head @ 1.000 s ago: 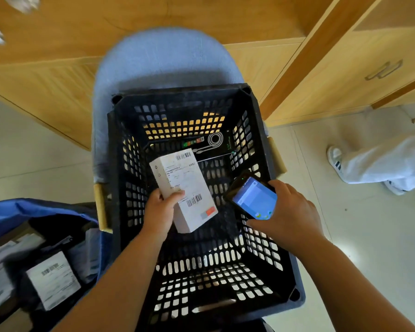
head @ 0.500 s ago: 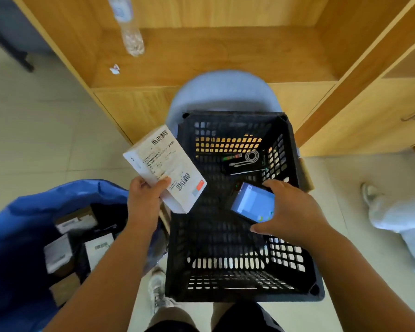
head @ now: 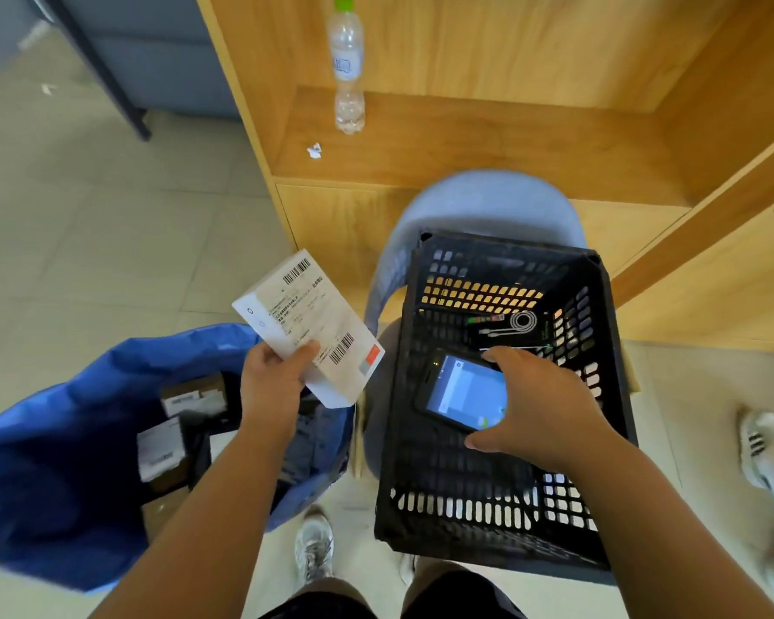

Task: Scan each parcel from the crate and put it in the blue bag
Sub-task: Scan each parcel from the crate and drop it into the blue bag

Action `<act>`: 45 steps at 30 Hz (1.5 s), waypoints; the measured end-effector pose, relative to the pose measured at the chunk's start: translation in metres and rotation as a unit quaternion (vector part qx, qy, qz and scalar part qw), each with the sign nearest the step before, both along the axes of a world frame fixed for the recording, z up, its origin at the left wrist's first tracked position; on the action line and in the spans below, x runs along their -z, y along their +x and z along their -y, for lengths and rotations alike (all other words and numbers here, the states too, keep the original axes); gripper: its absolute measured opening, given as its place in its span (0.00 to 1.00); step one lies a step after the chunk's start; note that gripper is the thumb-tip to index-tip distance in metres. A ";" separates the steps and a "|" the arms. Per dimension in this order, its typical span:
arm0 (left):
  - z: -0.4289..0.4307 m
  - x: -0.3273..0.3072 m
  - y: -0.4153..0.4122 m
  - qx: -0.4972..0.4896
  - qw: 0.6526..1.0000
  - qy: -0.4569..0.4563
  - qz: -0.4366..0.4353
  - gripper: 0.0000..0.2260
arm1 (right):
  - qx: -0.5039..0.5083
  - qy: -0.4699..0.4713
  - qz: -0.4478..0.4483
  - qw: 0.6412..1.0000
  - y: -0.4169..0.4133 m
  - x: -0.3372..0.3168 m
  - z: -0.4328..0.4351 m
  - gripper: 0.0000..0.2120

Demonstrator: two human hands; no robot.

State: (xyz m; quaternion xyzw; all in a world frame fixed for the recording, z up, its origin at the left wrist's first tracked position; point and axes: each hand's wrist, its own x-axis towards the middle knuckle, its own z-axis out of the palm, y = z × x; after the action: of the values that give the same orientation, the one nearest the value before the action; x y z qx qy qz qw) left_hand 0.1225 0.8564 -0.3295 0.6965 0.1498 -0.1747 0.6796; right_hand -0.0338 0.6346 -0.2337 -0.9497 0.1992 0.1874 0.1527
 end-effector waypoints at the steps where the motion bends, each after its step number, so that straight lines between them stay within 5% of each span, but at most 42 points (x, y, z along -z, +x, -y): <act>1: -0.005 -0.001 0.001 -0.004 1.000 -0.002 -0.004 0.10 | -0.006 0.000 0.000 1.000 0.002 -0.001 -0.004 0.46; 9: -0.074 0.025 0.003 -0.039 0.992 0.098 -0.063 0.11 | -0.048 -0.011 -0.011 0.999 0.030 0.001 -0.051 0.48; 25: -0.266 0.158 0.010 -0.083 0.918 0.242 -0.304 0.26 | -0.145 -0.062 -0.130 0.979 0.103 0.065 -0.192 0.37; 39: -0.254 0.303 0.121 -0.004 0.934 0.242 -0.264 0.31 | -0.100 -0.084 -0.182 0.975 0.165 0.164 -0.217 0.35; 45: -0.235 0.356 0.156 -0.019 0.909 0.281 -0.308 0.30 | -0.084 -0.095 -0.188 0.974 0.180 0.200 -0.216 0.39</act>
State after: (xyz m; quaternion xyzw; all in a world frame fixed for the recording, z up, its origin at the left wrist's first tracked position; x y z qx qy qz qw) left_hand 0.2790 1.0910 -0.6857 0.7674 0.4076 -0.3182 0.3792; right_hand 0.1461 0.8509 -0.4335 -0.9209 0.1610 0.3550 0.0054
